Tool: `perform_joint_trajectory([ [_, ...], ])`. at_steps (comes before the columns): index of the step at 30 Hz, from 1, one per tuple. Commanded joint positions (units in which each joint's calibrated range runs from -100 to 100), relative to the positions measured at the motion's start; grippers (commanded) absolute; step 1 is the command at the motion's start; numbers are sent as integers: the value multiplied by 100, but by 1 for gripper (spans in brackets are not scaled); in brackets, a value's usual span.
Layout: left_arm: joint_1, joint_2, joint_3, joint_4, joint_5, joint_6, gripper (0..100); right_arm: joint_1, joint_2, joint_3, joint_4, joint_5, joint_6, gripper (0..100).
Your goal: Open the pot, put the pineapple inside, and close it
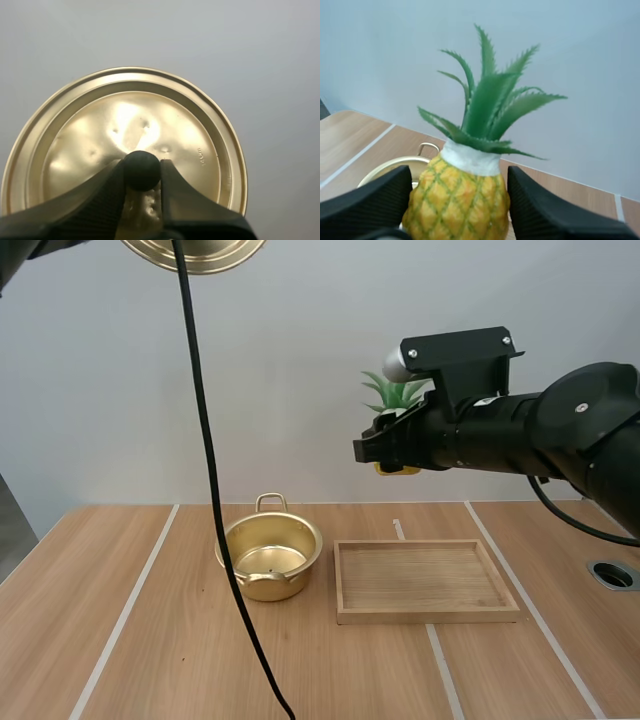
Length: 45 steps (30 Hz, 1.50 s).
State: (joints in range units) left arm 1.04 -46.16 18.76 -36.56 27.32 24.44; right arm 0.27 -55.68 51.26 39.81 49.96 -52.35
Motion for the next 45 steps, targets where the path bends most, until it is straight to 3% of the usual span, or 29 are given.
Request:
perform_joint_trajectory([
  [1, -1, -46, -64, -90, -202, -27, 0, -5, 32, -19, 669, 181, -568, 0],
  [6, -1, -46, -64, -90, -202, -27, 0, -5, 331, -19, 952, 227, -882, 0],
  [15, -1, -46, -64, -90, -202, -27, 0, 35, 1043, -19, 2085, 356, -2041, 0],
  [27, -1, -46, -64, -90, -202, -27, 0, 643, 2092, -19, 2108, -160, -2457, 0],
  [35, -1, -46, -64, -90, -202, -27, 0, 1380, 2862, -19, 2160, -1298, -2746, 0],
  [41, -1, -46, -64, -90, -202, -27, 0, 1530, 3408, -19, 2178, -2099, -2891, 0],
  [45, -1, -46, -64, -90, -202, -27, 0, 1529, 3763, -150, 2481, -2027, -3163, 0],
])
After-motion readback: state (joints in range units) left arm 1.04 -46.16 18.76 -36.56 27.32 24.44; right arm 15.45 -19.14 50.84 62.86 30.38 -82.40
